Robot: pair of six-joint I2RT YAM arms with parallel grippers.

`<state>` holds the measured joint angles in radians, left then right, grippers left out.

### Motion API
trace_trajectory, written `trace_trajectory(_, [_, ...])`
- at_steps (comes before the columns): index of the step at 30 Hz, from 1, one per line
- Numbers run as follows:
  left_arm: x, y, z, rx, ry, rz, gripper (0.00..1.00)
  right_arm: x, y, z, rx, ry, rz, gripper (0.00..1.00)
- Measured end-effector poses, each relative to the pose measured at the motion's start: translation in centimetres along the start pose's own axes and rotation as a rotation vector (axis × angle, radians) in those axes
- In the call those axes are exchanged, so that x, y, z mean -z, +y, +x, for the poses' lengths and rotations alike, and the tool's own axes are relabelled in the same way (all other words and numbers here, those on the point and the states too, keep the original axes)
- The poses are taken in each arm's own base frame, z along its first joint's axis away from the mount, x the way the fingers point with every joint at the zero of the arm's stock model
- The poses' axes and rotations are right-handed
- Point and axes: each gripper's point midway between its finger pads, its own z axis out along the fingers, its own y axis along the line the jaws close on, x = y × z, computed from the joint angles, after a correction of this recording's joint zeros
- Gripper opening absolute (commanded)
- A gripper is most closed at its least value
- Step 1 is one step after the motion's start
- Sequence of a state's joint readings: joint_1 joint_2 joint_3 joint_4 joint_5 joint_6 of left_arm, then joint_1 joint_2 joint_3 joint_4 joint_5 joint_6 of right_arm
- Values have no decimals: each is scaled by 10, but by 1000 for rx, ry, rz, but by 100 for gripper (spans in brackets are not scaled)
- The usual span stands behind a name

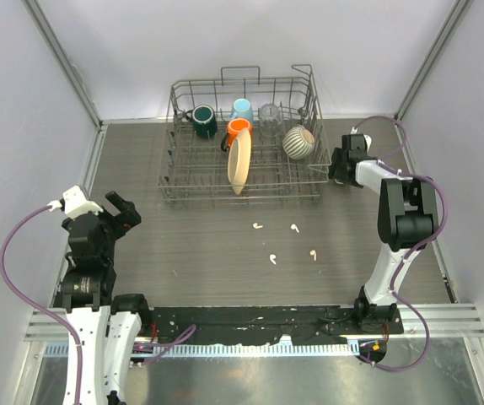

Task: Insert the wireless bluetooth earbuds into the charging case
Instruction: Pick up the charging case at the center of the board.

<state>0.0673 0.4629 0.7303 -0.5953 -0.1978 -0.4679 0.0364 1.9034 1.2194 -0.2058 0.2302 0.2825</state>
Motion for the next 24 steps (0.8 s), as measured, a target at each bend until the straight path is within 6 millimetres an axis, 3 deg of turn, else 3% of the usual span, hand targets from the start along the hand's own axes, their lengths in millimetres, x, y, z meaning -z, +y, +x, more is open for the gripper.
trace_trajectory(15, [0, 0, 0, 0, 2, 0, 100, -9, -6, -2, 24, 0, 47, 66])
trace_trajectory(24, [-1, 0, 1, -1, 4, -1, 100, -10, -6, -2, 24, 2, 47, 68])
